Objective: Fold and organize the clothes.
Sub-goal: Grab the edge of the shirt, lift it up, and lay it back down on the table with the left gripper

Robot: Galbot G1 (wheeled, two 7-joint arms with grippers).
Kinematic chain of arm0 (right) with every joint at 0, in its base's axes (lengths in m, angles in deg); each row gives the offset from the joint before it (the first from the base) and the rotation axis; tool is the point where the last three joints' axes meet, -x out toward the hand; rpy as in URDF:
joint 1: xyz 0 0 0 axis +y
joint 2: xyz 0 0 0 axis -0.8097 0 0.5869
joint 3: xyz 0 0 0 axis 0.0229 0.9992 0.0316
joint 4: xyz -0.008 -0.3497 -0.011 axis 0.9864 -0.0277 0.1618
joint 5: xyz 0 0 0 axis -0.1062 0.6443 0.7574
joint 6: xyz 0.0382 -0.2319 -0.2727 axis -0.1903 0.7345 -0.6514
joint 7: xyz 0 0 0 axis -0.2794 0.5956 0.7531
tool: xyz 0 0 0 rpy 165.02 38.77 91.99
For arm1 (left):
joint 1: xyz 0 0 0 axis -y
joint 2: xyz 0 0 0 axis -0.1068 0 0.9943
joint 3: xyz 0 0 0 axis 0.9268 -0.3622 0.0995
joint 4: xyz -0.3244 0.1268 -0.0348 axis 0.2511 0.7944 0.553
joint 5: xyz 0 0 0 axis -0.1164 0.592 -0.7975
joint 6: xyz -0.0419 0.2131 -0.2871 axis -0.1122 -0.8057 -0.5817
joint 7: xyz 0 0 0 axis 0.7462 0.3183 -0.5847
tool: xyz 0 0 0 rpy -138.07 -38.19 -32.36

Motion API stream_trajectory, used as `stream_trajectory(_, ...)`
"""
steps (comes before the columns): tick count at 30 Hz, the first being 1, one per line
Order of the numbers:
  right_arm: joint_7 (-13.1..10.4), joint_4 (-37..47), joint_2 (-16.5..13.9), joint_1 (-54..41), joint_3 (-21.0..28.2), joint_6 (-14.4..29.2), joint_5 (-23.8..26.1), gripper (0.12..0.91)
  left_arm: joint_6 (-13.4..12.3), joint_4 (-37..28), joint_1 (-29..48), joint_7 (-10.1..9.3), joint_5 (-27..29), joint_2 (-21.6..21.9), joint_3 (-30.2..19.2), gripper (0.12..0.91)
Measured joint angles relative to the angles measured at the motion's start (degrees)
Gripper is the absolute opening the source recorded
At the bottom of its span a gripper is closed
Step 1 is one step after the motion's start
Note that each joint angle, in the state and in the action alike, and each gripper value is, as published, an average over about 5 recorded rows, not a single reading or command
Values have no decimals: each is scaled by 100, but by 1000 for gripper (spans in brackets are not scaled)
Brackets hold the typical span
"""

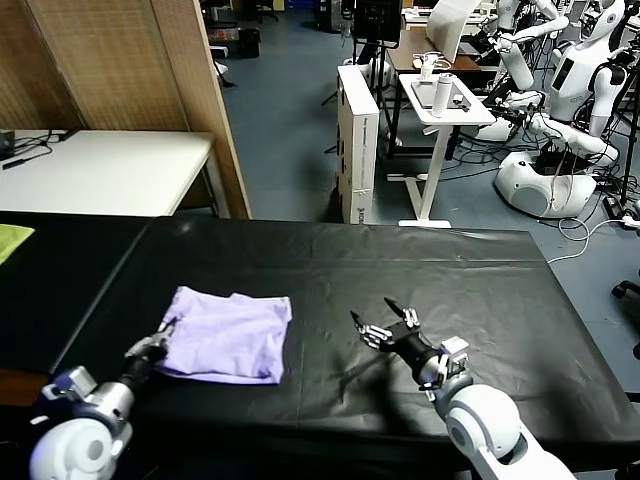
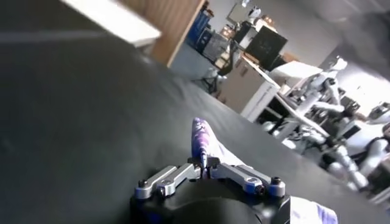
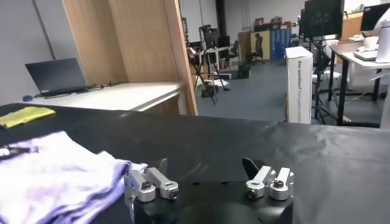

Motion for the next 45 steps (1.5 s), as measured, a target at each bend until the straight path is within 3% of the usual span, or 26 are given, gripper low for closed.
stream_trajectory(14,-7,64,175,110,-32,74,99,907,-76,160,-279,12,53,1340,1092,183)
stream_trajectory(18,-3,79,186,158,-17,108,180,907,-71,401,-370,-10,188,1419,1251,183)
stream_trajectory(22,2,64,207,220,-5,119,231,907,97,789,-384,-232,198,1278,1176,183)
stream_trajectory(26,6,28,221,276,-19,121,271,907,320,1285,-307,-549,139,980,788,183)
stream_trajectory(30,9,-16,220,346,-62,122,308,907,477,1629,-135,-771,266,569,57,183)
stream_trajectory(39,7,-37,255,416,-109,119,400,907,378,1393,178,-802,934,-374,-1753,183)
stream_trajectory(45,-27,-45,286,311,-23,51,359,907,322,1114,294,-768,1144,-946,-2385,189)
